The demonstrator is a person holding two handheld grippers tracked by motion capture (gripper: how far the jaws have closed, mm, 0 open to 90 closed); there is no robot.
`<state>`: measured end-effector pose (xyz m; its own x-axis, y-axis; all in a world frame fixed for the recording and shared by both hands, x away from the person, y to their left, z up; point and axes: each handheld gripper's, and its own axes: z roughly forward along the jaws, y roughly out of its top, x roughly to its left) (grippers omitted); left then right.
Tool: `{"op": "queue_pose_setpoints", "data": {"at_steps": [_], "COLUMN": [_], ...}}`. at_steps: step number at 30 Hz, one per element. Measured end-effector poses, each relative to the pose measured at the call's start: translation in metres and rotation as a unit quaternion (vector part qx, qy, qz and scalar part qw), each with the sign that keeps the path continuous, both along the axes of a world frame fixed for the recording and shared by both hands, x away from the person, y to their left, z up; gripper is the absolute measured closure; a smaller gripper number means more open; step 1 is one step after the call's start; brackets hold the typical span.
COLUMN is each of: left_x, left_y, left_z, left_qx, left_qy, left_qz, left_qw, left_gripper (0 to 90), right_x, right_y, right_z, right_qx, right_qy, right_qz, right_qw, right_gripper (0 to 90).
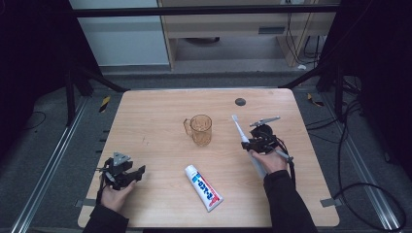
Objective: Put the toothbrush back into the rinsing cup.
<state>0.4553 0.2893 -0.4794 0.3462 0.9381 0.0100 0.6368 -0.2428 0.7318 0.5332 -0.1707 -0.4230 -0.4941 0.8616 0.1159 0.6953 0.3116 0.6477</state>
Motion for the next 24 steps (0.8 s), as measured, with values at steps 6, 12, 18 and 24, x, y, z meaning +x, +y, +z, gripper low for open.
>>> {"op": "queue_pose_setpoints", "data": {"at_steps": [6,12,18,24], "left_x": [0.000,0.000,-0.001,-0.001], "left_y": [0.000,0.000,0.000,0.000], "left_z": [0.000,0.000,0.000,0.001], "left_qx": [-0.001,0.000,0.001,0.001], "left_qy": [-0.002,-0.003,-0.004,-0.005], "left_qz": [0.001,0.001,0.001,0.001], "left_qw": [1.0000,1.0000,1.0000,1.0000], "left_gripper": [43.7,43.7,43.7,43.6], "right_x": [-0.005,-0.011,-0.014,-0.015], "right_y": [-0.002,-0.002,-0.002,0.000], "right_z": [0.013,0.026,0.035,0.041], "right_qx": [0.024,0.060,0.096,0.123], "right_qy": [-0.044,-0.093,-0.141,-0.177], "right_qz": [-0.006,-0.023,-0.051,-0.074], "right_qw": [0.9987,0.9936,0.9840,0.9737], "right_gripper": [67.4,67.3,67.3,67.3]}}
